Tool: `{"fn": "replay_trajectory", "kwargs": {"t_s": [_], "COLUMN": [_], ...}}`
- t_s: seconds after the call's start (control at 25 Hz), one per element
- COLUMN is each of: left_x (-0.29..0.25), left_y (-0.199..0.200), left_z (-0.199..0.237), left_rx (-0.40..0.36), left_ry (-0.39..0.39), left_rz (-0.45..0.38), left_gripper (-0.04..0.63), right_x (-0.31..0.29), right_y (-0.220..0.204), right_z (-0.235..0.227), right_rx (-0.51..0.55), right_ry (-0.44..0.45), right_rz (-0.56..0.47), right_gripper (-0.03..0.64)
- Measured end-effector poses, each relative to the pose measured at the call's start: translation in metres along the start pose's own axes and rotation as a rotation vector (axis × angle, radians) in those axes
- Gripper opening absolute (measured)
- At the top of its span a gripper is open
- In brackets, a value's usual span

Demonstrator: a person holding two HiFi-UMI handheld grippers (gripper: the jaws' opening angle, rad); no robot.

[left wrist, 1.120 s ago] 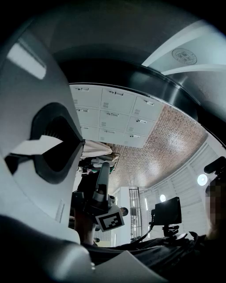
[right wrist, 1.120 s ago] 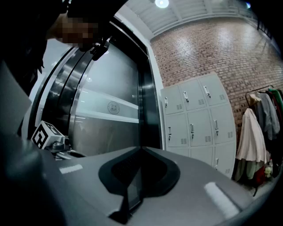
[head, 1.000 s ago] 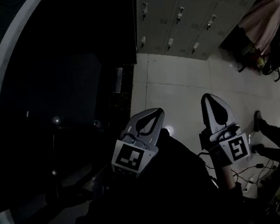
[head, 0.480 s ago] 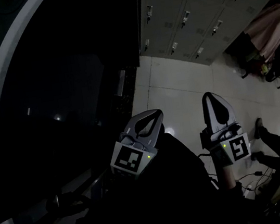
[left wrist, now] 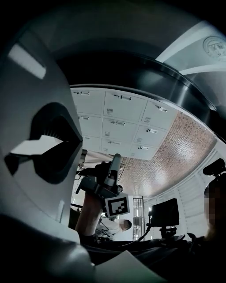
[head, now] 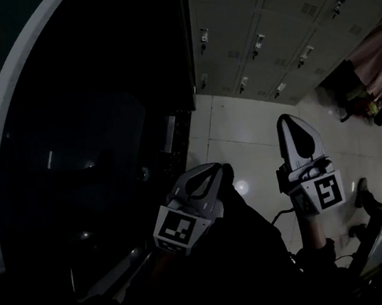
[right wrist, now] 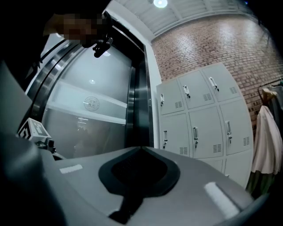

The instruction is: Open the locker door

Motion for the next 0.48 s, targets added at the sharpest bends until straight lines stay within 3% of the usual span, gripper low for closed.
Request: {"fn": "replay_trajectory", "kwargs": {"t_s": [0.32, 0.48], "left_x": [-0.132, -0.17], "left_y": [0.076, 0.091], "left_z": [0.045, 0.061], "left_rx": [-0.03, -0.034], "left_ry": [0.035, 0.05], "left_rz": [0.014, 0.028], "left_gripper": [0.015, 0.015], "right_x": [-0.11, -0.162], "right_y": [-0.02, -0.033], "right_z": [-0.112, -0.149], "right_rx": [-0.008, 0.004], "right_ry": [0.028, 0.03], "right_rz": [-0.024, 0.004], "right_gripper": [0.003, 0.003]}}
Point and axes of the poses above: the fingertips, and each gripper's own axes: x backward along the fingers, z to its left, y out of its top, the point moved 1 cm from there along x, backward along the fingers, and after that the axes turned 11 degrees about x, right-handed, at the moved point
